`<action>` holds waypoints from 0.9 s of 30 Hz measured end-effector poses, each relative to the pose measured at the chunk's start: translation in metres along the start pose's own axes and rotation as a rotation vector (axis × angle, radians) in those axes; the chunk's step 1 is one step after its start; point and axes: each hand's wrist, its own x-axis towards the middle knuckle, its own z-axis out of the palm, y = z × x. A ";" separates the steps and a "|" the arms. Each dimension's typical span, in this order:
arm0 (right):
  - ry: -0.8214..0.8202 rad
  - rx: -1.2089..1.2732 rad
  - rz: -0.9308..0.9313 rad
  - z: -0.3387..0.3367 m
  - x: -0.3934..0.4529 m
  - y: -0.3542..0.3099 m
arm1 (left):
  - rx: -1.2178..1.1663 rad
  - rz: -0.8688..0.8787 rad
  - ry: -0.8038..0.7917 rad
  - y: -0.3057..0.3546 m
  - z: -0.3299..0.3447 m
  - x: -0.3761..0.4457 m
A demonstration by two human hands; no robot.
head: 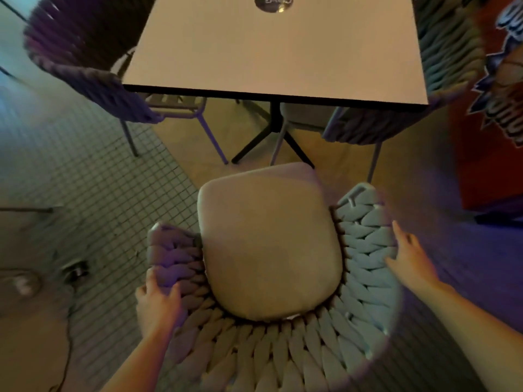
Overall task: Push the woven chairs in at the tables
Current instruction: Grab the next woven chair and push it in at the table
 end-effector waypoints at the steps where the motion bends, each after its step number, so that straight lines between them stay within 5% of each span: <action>1: -0.027 0.000 0.015 0.003 0.006 0.000 | -0.006 -0.033 -0.014 -0.006 0.004 0.002; 13: -0.072 0.035 0.022 0.014 0.008 -0.005 | 0.024 0.011 -0.098 -0.036 0.000 0.033; 27: 0.003 0.103 0.117 0.039 -0.010 -0.053 | 0.177 0.175 -0.091 0.011 -0.039 0.148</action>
